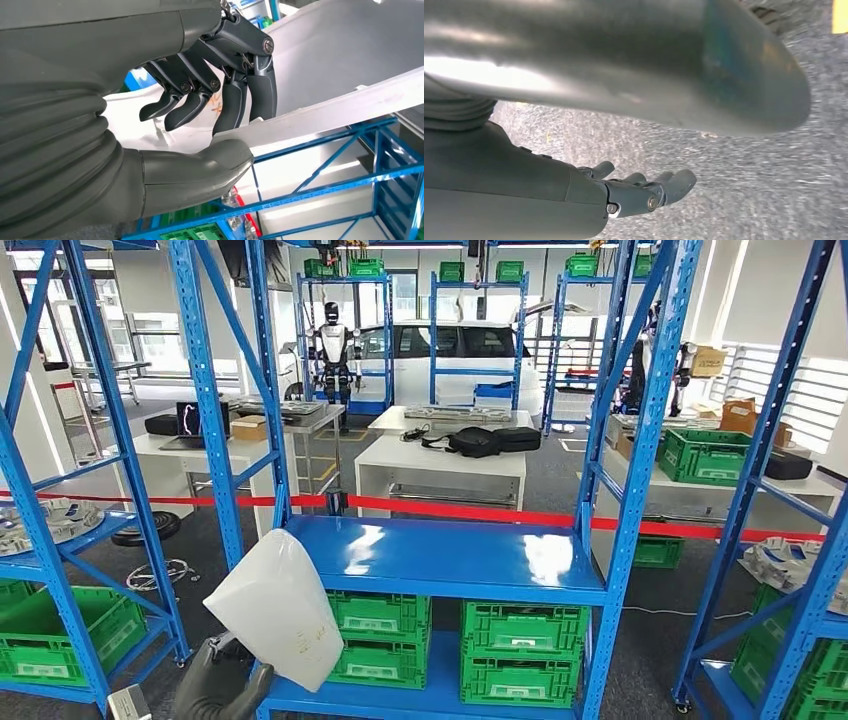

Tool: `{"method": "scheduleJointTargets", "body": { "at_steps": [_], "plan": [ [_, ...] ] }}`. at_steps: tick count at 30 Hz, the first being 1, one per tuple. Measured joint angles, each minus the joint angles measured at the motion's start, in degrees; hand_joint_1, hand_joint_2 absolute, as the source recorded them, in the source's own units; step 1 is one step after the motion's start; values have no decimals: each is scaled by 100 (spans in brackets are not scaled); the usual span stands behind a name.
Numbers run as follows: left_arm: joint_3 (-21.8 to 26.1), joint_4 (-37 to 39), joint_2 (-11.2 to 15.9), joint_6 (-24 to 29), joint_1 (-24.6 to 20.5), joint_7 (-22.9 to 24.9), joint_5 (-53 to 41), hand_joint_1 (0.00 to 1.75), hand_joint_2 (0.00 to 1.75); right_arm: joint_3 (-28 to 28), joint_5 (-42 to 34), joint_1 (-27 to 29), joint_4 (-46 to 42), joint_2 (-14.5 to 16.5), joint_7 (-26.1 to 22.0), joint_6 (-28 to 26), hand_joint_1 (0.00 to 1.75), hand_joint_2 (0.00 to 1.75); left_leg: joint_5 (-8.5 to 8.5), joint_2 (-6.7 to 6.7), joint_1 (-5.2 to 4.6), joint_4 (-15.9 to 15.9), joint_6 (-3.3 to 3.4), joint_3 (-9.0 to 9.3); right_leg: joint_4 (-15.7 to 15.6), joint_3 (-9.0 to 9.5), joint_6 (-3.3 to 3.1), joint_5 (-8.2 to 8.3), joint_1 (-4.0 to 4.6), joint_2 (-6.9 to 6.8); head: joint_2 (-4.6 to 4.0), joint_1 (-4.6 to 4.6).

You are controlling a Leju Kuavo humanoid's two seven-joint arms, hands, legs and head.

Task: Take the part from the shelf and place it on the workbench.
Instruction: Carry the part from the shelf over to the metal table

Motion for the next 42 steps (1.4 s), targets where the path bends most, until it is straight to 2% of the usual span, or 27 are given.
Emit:
{"method": "scheduleJointTargets", "body": {
  "at_steps": [1,2,3,5,7,9,11,12,14,16,17,18,19,21,23,25,27,28,30,32,33,34,35,37,39,41,42],
  "plan": [
    [0,9,-2,-5,4,-2,9,175,175,-8,1,-5,0,-1,-1,-1,0,0,78,-1,-11,10,7,-108,361,-59,4,-167,6,0,-1,3],
    [0,20,-3,-10,10,-3,23,175,175,-19,5,-8,0,-3,0,-3,0,0,154,-1,-21,22,9,-218,605,-53,-3,-191,18,1,0,5],
    [0,33,-3,-15,17,-4,42,175,175,-29,12,-9,0,-5,6,-4,0,0,225,-1,-27,37,5,-324,668,41,-19,-93,33,1,0,7],
    [0,56,-5,-19,28,-4,74,175,175,-45,25,-10,-1,-13,15,-2,0,0,351,-2,-30,77,-16,-510,206,538,-74,181,73,1,-1,11],
    [1,67,-5,-9,32,-17,91,175,175,-51,26,-20,-5,-30,3,3,0,0,452,3,-40,119,-61,-628,-666,1192,-151,121,123,0,-1,13],
    [2,76,-5,4,36,-36,114,175,175,-55,34,-26,-9,-47,4,6,0,0,560,17,-39,115,-120,-672,-1147,1473,-218,-14,163,2,0,13],
    [3,104,-6,19,38,-30,154,175,175,-56,79,-16,-9,-51,33,25,0,0,636,13,-37,84,-185,-703,-1205,1405,-281,85,153,-12,-1,14],
    [5,124,-3,33,37,-19,172,175,175,-57,107,-13,-9,-53,34,44,0,0,547,-1,-34,143,-220,-747,-1225,1359,-322,156,136,-25,-1,9],
    [16,177,5,68,40,-7,195,175,175,-58,150,-11,-9,-55,-9,88,0,0,74,-27,-2,596,-296,-906,-1245,1227,-381,296,108,-49,-1,-2],
    [39,227,13,91,63,-19,217,175,175,-58,180,-8,-9,-56,-51,131,0,0,-362,-32,42,1324,-367,-1065,-1228,1066,-392,402,104,-68,-1,-11],
    [56,250,16,106,79,-32,233,175,175,-58,193,-6,-9,-56,-64,158,0,0,-387,-31,63,1586,-396,-1087,-1215,989,-386,445,102,-90,-1,-14],
    [76,268,18,134,92,-49,247,175,175,-58,202,-4,-9,-56,-80,185,0,0,-297,-27,83,1678,-422,-1029,-1194,914,-374,489,97,-124,-1,-16],
    [99,278,20,172,99,-67,255,175,175,-58,205,-3,-9,-57,-101,209,0,0,-141,-13,104,1573,-444,-878,-1167,844,-358,522,89,-164,-1,-17],
    [151,263,19,254,97,-104,258,175,175,-58,213,-1,-10,-63,-132,244,0,0,14,142,113,884,-485,-344,-1103,743,-313,565,80,-248,1,-23],
    [212,215,14,302,85,-109,280,175,175,-57,243,-1,-11,-68,-124,272,0,0,-112,291,71,254,-444,51,-1058,697,-253,596,96,-340,1,-24],
    [281,183,11,329,81,-78,303,175,175,-57,278,-3,-11,-67,-105,304,0,0,-184,236,33,73,-324,89,-1046,673,-185,634,103,-454,0,-18],
    [333,168,10,343,84,-57,307,175,175,-57,293,-5,-11,-66,-104,324,0,0,-136,119,35,44,-204,43,-960,627,-121,570,75,-423,1,-15],
    [352,162,9,344,80,-56,307,175,175,-57,296,-4,-11,-65,-104,326,0,0,-104,69,41,33,-152,22,-787,556,-96,441,63,-332,1,-15],
    [372,154,1,349,79,-56,305,175,175,-56,299,2,-11,-63,-105,328,0,0,-58,-31,41,33,-90,-25,-109,278,-62,42,50,-106,1,-9],
    [379,156,-4,395,96,-68,259,175,175,-56,295,9,-11,-62,-133,328,0,0,-30,-151,27,52,-71,-70,555,14,-57,-214,54,-25,1,-4],
    [380,156,-2,438,105,-83,223,175,175,-56,289,11,-11,-61,-158,328,0,0,-22,-217,20,68,-73,-85,623,7,-67,-190,56,-11,1,-3],
    [385,147,2,488,109,-103,179,175,175,-56,282,12,-11,-61,-186,327,0,0,-20,-287,17,86,-77,-95,429,127,-85,-51,56,9,0,-2],
    [392,131,4,531,109,-122,149,175,175,-56,276,11,-11,-60,-206,326,0,0,-21,-350,16,104,-84,-99,62,331,-108,143,56,59,0,0],
    [415,88,7,581,98,-154,106,175,175,-56,271,14,-11,-61,-222,323,0,0,-22,-468,15,142,-120,-128,-683,728,-157,383,45,288,-1,-2],
    [438,58,11,596,93,-169,82,175,175,-56,270,18,-11,-62,-220,320,0,0,4,-584,37,153,-196,-183,-951,849,-185,390,51,408,0,-2],
    [462,33,25,601,104,-173,75,175,175,-56,270,12,-11,-57,-220,319,0,0,35,-673,61,136,-278,-228,-1001,858,-222,418,51,287,1,2],
    [476,21,39,602,103,-173,75,175,175,-56,270,6,-11,-53,-222,319,0,0,3,-603,54,173,-309,-261,-1034,873,-256,437,39,218,1,-2]
  ]
}}
